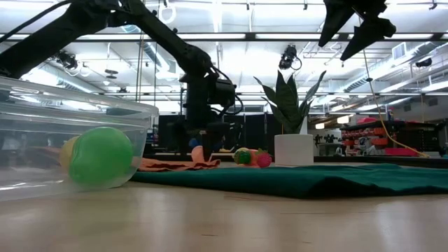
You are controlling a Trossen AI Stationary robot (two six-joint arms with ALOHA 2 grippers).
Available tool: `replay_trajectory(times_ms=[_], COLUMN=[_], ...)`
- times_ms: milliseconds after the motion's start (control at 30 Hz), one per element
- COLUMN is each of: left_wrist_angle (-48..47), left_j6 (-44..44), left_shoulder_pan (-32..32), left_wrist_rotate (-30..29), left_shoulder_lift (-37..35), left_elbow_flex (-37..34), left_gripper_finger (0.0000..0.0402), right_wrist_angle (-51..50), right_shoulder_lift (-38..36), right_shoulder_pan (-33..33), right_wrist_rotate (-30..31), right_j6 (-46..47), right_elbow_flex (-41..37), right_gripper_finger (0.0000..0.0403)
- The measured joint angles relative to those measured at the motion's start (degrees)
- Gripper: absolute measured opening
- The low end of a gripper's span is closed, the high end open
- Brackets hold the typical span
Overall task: Pick and placing Produce into tupperware
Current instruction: Put the peach into the transparent container
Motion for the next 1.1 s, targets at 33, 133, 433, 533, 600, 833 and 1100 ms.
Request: replay_trajectory(times_ms=[33,133,433,533,600,833,1100], left_wrist_angle=[0.2,0.9,5.0,5.0,5.0,5.0,5.0], left_j6=[-0.8,-3.3,-6.4,-6.2,-6.1,-5.5,-5.4], left_shoulder_pan=[0.0,0.0,-0.9,-1.1,-1.0,-1.0,-1.0], left_wrist_rotate=[-0.1,-0.1,0.4,0.6,0.6,0.6,0.6], left_shoulder_lift=[0.0,0.0,0.0,0.0,0.0,0.0,0.0], left_elbow_flex=[-0.1,-0.1,0.0,0.0,0.0,0.0,0.0], left_gripper_finger=[0.0389,0.0389,0.0389,0.0389,0.0389,0.0389,0.0388], right_wrist_angle=[0.0,0.0,0.0,0.0,0.0,0.0,0.0], right_shoulder_lift=[0.0,0.0,0.0,0.0,0.0,0.0,0.0], right_shoulder_pan=[0.0,0.0,0.0,0.0,0.0,0.0,0.0], right_wrist_rotate=[0.0,0.0,0.0,0.0,0.0,0.8,0.8], right_j6=[-0.1,-0.1,-0.3,-0.5,-0.7,-1.1,-1.2], right_elbow_flex=[0.0,0.0,0.0,0.0,0.0,0.0,0.0], right_gripper_finger=[0.0313,0.0313,0.0313,0.0313,0.0313,0.0313,0.0313])
